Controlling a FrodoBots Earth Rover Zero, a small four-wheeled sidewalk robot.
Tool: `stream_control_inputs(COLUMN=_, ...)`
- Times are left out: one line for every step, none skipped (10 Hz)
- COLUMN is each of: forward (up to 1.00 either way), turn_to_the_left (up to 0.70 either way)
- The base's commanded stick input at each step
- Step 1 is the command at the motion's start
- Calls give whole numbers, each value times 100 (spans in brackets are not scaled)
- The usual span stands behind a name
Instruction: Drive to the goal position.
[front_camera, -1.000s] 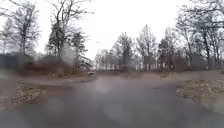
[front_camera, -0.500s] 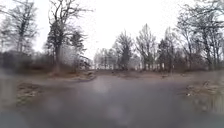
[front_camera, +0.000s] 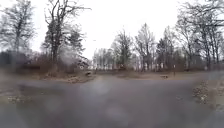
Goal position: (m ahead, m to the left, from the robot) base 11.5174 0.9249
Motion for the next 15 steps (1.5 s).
stream_control_inputs(forward=100, turn_to_the_left=0)
stream_control_inputs(forward=100, turn_to_the_left=0)
stream_control_inputs(forward=100, turn_to_the_left=0)
stream_control_inputs(forward=100, turn_to_the_left=0)
stream_control_inputs(forward=100, turn_to_the_left=0)
stream_control_inputs(forward=100, turn_to_the_left=0)
stream_control_inputs(forward=100, turn_to_the_left=0)
stream_control_inputs(forward=100, turn_to_the_left=0)
stream_control_inputs(forward=100, turn_to_the_left=0)
stream_control_inputs(forward=100, turn_to_the_left=0)
stream_control_inputs(forward=100, turn_to_the_left=0)
stream_control_inputs(forward=100, turn_to_the_left=0)
stream_control_inputs(forward=100, turn_to_the_left=0)
stream_control_inputs(forward=100, turn_to_the_left=0)
stream_control_inputs(forward=100, turn_to_the_left=0)
